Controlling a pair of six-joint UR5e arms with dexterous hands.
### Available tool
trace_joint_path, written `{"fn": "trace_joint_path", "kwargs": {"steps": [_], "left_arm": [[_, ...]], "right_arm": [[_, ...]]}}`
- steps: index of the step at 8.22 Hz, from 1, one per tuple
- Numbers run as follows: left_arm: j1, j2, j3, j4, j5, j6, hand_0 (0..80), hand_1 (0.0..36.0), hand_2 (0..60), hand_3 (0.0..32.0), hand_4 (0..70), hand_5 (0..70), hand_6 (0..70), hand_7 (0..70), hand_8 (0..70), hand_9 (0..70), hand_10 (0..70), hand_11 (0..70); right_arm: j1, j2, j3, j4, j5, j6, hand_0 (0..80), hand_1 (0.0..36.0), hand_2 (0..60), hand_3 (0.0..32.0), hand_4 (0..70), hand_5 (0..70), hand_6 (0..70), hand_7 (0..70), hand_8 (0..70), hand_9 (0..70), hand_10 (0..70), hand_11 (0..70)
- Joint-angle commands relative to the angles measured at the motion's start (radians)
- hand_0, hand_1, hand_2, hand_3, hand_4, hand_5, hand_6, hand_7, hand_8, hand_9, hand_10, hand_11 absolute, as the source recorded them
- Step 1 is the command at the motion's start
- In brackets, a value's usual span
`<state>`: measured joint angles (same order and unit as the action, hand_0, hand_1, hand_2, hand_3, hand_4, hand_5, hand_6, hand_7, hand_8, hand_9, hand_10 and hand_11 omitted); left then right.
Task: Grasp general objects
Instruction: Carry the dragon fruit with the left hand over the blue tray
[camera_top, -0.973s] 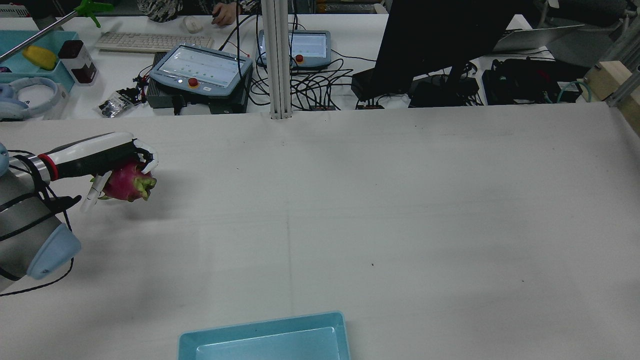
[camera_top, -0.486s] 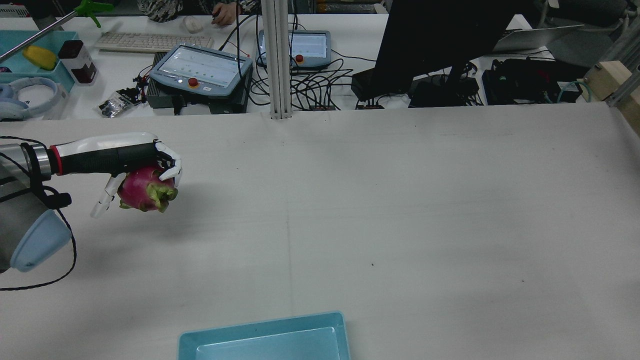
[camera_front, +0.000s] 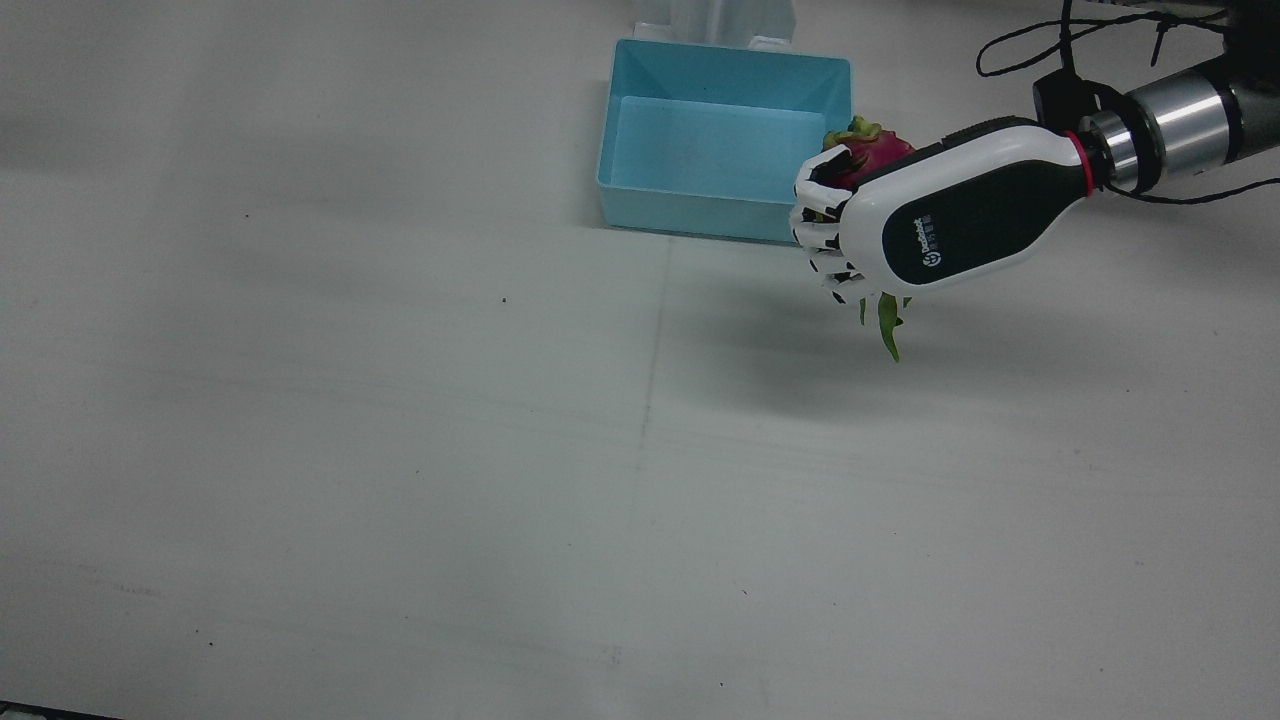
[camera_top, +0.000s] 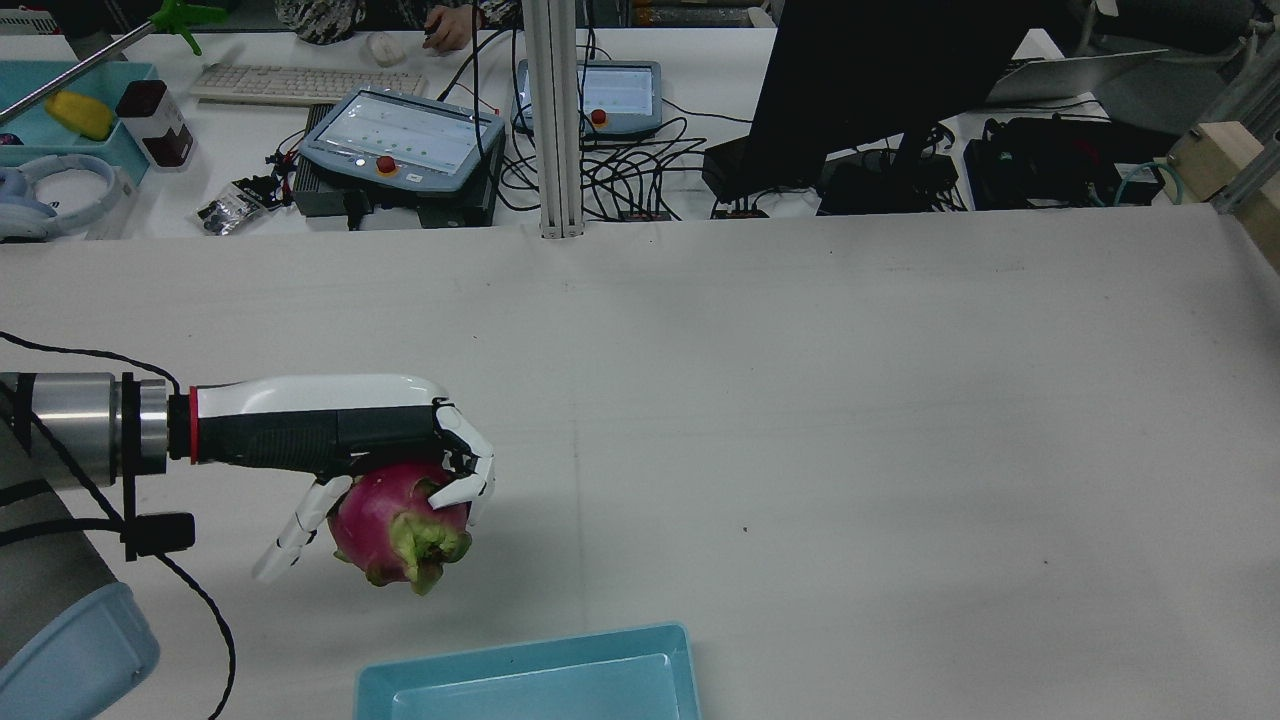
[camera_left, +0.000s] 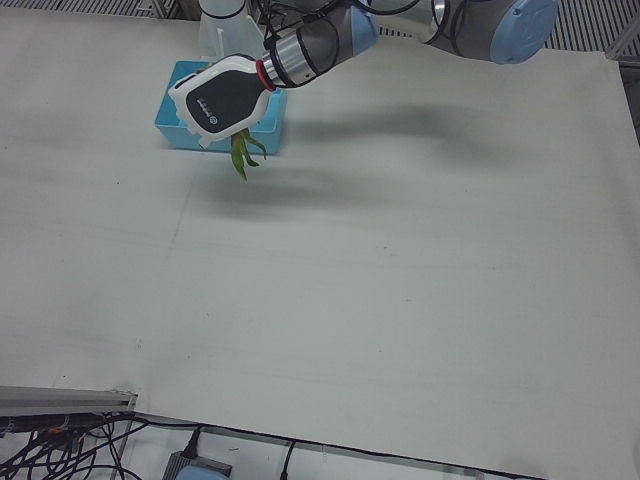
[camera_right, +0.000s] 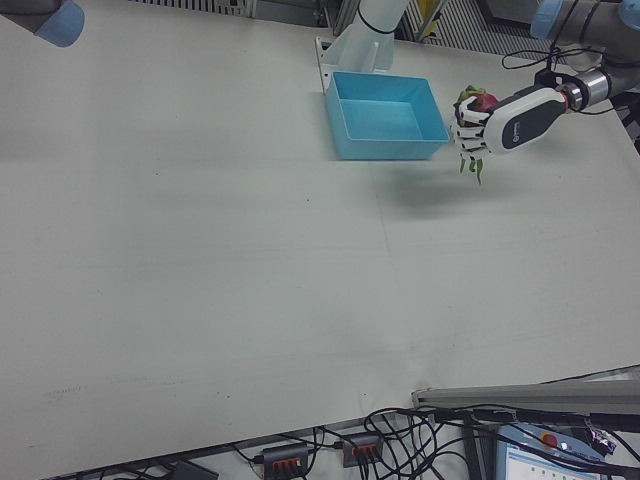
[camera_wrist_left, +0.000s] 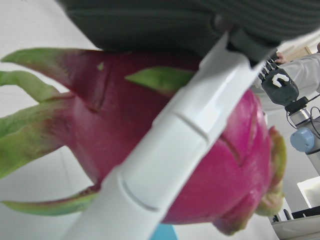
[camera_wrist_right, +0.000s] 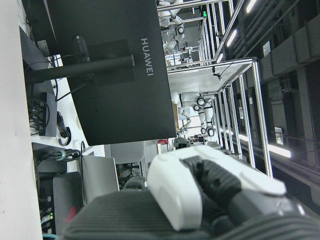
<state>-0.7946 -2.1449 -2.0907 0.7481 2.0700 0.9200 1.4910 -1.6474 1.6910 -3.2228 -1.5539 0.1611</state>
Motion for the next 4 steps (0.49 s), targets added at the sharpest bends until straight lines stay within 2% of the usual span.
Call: {"fn": "trace_joint_path", "kwargs": {"steps": [1,2,3,4], "left_arm": [[0.249,-0.197,-0.02,0.149,-0.071,-0.003,80.0,36.0,60.0,6.8,60.9,70.0,66.9,70.0,45.9,63.3,45.5,67.2],[0.327,-0.26,-0.025,0.186,-0.111,-0.003,80.0,36.0,60.0,4.8,62.3,70.0,67.3,70.0,46.3,63.7,45.8,67.7],[0.377,-0.277,-0.022,0.186,-0.125,-0.001,80.0,36.0,60.0,0.8,63.2,70.0,66.3,70.0,45.2,62.5,43.8,64.8],[0.382,-0.271,-0.023,0.183,-0.126,0.0,80.0,36.0,60.0,0.0,64.7,70.0,66.0,70.0,44.6,61.8,42.6,62.9]], "right_arm": [[0.0,0.0,0.001,0.0,0.0,0.0,0.0,0.0,0.0,0.0,0.0,0.0,0.0,0.0,0.0,0.0,0.0,0.0],[0.0,0.0,0.001,0.0,0.0,0.0,0.0,0.0,0.0,0.0,0.0,0.0,0.0,0.0,0.0,0.0,0.0,0.0],[0.0,0.0,0.001,0.0,0.0,0.0,0.0,0.0,0.0,0.0,0.0,0.0,0.0,0.0,0.0,0.0,0.0,0.0],[0.0,0.0,0.001,0.0,0.0,0.0,0.0,0.0,0.0,0.0,0.0,0.0,0.0,0.0,0.0,0.0,0.0,0.0]]}}
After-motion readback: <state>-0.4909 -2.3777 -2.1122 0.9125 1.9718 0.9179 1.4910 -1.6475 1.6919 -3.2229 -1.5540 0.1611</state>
